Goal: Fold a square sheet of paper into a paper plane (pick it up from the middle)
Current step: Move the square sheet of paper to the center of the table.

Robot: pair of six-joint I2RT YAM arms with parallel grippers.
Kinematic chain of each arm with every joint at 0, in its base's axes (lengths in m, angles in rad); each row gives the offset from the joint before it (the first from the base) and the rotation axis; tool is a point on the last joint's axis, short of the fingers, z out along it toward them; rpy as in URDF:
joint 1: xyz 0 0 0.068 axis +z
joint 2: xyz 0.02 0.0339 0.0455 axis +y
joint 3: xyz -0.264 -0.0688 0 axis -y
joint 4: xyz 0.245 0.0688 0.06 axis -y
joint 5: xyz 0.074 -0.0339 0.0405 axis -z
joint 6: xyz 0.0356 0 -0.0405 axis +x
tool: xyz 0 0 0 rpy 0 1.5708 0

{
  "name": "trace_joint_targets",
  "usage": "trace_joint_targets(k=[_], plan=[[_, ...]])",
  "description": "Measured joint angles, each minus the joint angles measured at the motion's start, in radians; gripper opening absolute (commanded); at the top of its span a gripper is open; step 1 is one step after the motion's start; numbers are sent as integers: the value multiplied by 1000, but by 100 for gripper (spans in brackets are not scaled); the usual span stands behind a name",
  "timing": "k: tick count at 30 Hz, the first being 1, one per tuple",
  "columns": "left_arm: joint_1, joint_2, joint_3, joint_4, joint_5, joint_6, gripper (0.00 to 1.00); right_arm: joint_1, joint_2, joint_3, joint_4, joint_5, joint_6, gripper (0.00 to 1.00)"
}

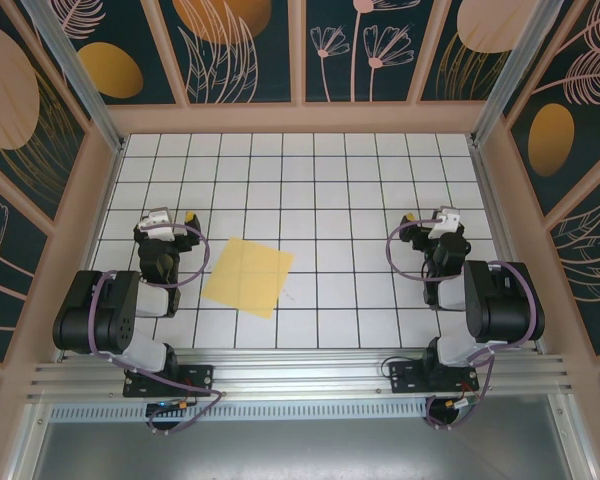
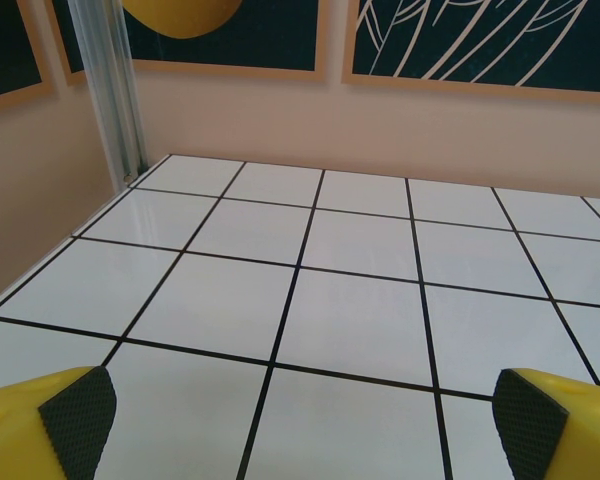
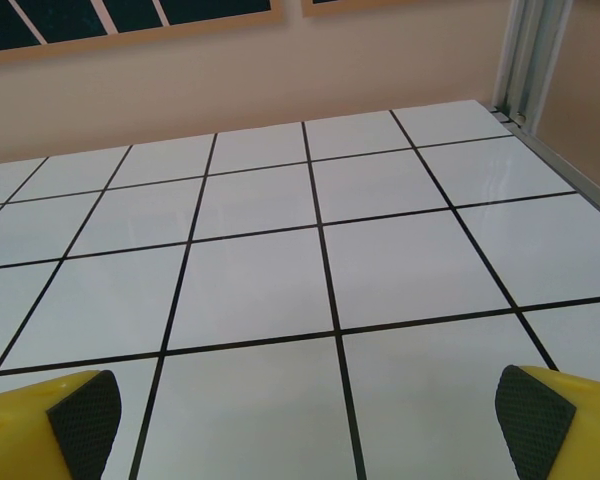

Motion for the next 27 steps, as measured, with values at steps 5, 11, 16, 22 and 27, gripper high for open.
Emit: trace_joint_targets(k=[5,11,16,22,27], plan=[[0,-5,-6,5,26,10,98,9,-1,-14,26,-15,-4,99],[0,-98,-32,-22,30,14,98,48,-71,-58,14,6,-24,99],[0,-303,-34,-147,21,3,98,80,-246,107,-345,47,19,99],[0,-494,-30,-320,-39,-69,98,121,-350,293,-752,76,206,99],[0,-615,42,-536,-115,-177,99,119,-362,332,-918,-112,386,99]])
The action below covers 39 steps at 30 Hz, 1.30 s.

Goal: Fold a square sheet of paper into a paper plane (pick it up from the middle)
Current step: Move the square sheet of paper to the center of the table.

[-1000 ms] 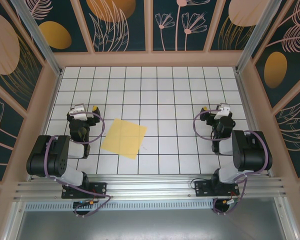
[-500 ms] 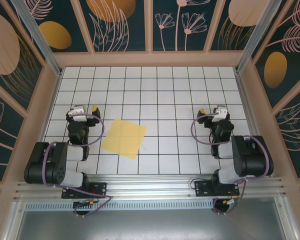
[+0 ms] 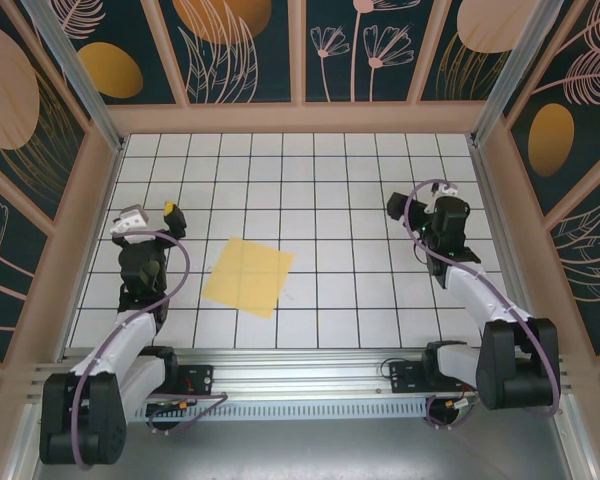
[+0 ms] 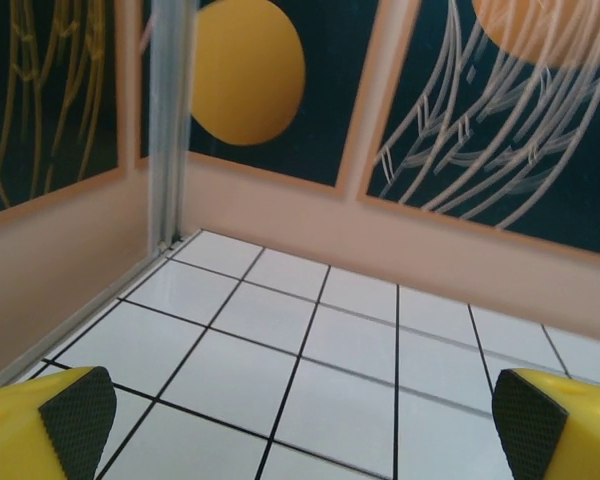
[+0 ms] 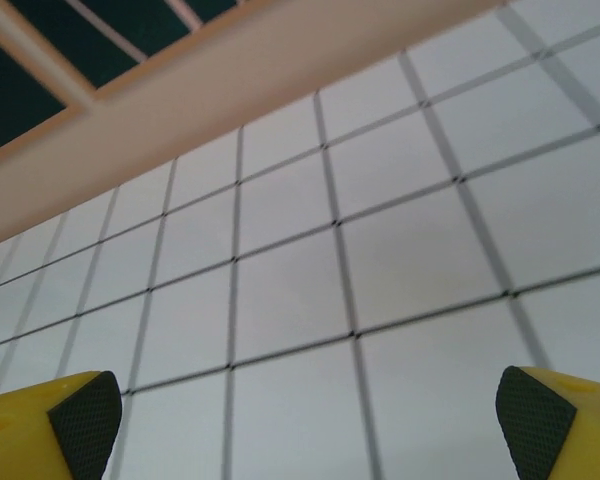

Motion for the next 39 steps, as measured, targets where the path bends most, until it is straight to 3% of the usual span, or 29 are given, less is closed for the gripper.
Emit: trace_joint_targets(k=[3,6,8,12,17,21,26,30,39], plan=[[0,-87,61,-172,-95,-134,99,25,-8,-26,-24,-117,110,99],[1,-196,73,-285,-111,-244,99,119,-10,-31,-42,-167,192,99],[1,-254,64,-322,-89,-307,99,200,-9,-30,-42,-171,229,97],[3,-307,30,-355,57,-378,99,364,41,5,-41,-152,297,93],[3,-227,48,-456,243,-419,98,563,184,99,-39,-104,349,82],[3,-190,47,-525,323,-429,99,677,336,198,-40,-92,370,75],[3,-180,48,-565,378,-439,99,772,534,379,-75,-95,382,65],[3,-158,66,-603,400,-439,98,856,647,521,-122,-77,385,64],[3,-131,85,-649,400,-435,99,977,772,566,-169,-69,426,63]])
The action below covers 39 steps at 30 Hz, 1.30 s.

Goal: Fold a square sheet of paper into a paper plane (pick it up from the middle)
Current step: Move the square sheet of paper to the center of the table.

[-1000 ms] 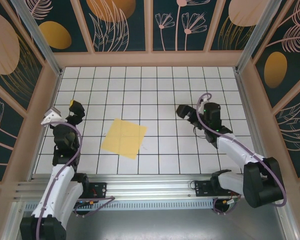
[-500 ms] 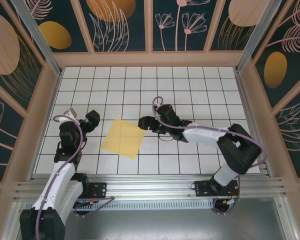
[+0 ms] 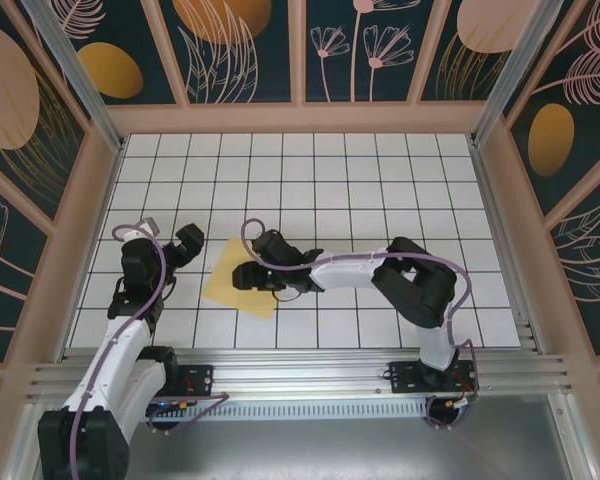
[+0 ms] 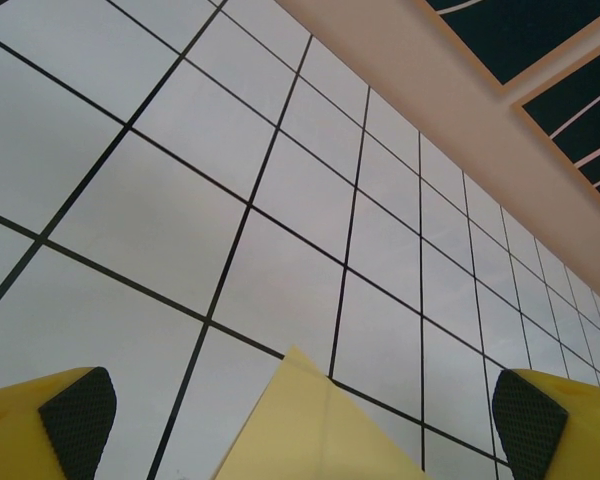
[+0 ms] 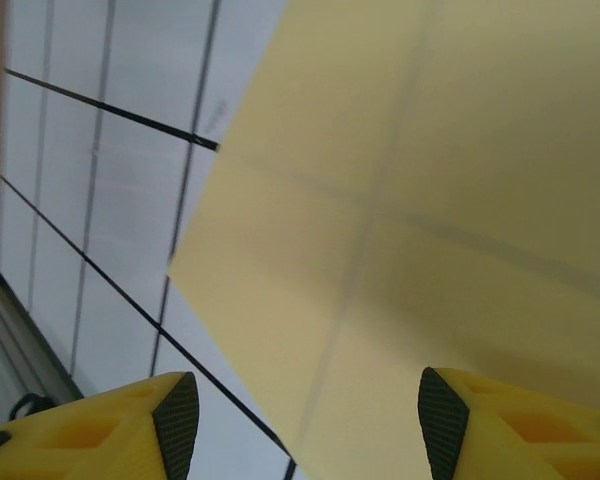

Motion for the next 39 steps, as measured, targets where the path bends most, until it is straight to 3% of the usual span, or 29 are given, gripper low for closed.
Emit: trace_joint_targets(k=[9,15,24,31,35,39], plan=[[0,6,0,-9,19,0,98,8,22,0,-21,36,26,63],[0,9,0,-2,79,0,99,-14,-41,-82,-22,60,10,63],[0,93,-11,84,274,-17,99,-216,-171,-229,-71,8,-182,63],[-5,97,-23,87,359,-27,98,-399,-181,-192,-208,-22,-356,61],[-19,98,-23,84,378,-34,99,-439,-180,-115,-342,7,-395,62],[-34,157,-3,63,381,-34,98,-422,-182,-39,-367,-10,-355,60]])
